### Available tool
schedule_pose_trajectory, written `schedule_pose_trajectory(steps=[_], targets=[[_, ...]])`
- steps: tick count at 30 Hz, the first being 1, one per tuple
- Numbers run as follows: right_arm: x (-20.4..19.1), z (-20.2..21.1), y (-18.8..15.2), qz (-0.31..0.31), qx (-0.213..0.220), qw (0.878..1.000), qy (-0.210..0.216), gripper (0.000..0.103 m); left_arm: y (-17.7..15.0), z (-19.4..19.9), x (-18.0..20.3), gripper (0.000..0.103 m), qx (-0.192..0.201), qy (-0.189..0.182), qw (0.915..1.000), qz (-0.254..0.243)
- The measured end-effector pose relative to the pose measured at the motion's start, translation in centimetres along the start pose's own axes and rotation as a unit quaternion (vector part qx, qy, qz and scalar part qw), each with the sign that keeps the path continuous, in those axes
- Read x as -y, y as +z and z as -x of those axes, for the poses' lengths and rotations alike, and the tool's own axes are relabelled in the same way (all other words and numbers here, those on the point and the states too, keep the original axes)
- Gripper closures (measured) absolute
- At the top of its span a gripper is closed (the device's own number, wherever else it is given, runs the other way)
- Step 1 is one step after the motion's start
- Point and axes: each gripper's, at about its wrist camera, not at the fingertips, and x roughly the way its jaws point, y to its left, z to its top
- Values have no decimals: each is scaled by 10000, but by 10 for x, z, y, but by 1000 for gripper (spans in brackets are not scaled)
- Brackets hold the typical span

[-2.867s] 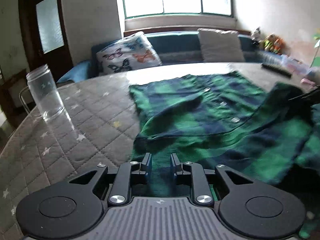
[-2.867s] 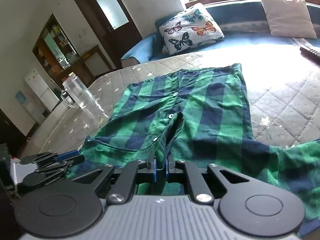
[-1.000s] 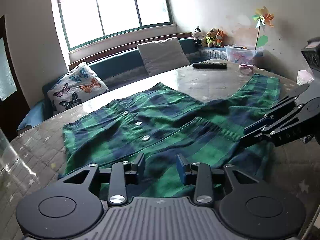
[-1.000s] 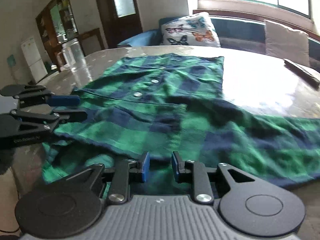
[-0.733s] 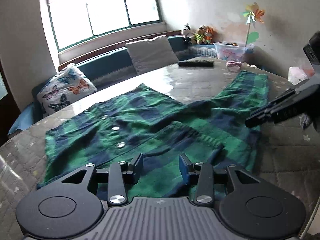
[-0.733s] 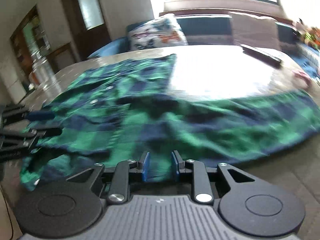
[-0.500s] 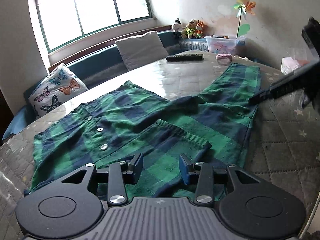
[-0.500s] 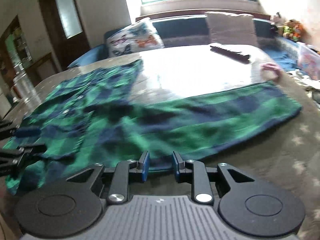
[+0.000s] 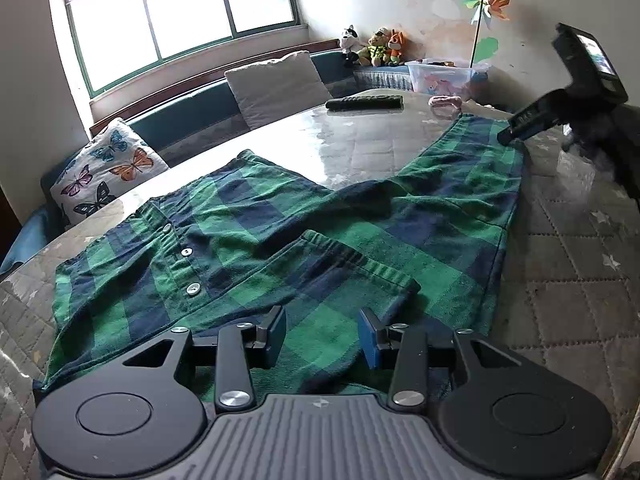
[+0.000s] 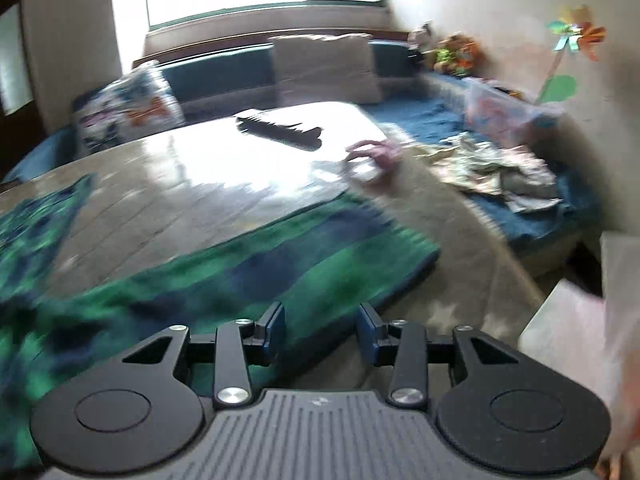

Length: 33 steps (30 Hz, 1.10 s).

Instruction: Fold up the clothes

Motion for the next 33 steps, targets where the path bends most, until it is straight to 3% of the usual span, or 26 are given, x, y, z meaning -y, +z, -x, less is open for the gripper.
schedule_pose_trajectory(steps=[4,6,9,13,14,16,17,20,23,25,26,27,33], targets=[[11,-19,12,-315,73,9990,-323,60,0,-1,-1,60,-3,17,10000,2],[17,-27,14,-394,105,9981,-462,53,1,-1,-1,60,2,19,10000,10],[23,-32,13,-492,157,9974,-500,53,1,-1,0,57,6,36,10000,17],[27,-30,12,-520,213,9970,-525,74,0,-2,-3,57,-10,62,10000,23],[29,-30,12,-538,216,9970,-516,84,0,-1,-3,57,-10,70,10000,28],[32,-30,14,-578,217,9969,-497,86,0,0,-3,56,-6,86,10000,39],[33,-30,14,-609,218,9968,-473,84,0,0,-4,56,1,91,9999,41],[36,-31,16,-711,231,9961,-470,62,0,2,-4,55,11,101,9999,36],[37,-33,17,-697,251,9961,-477,61,-1,4,-5,54,5,118,9999,32],[36,-34,17,-651,258,9963,-494,74,-2,4,-7,53,-7,143,9999,41],[36,-34,17,-638,252,9964,-502,88,-2,4,-7,53,-13,155,9999,46],[36,-34,18,-626,245,9965,-501,93,-2,4,-8,53,-15,166,9998,58],[30,-16,22,-588,409,9968,-348,98,-3,6,-13,51,11,236,9997,116]])
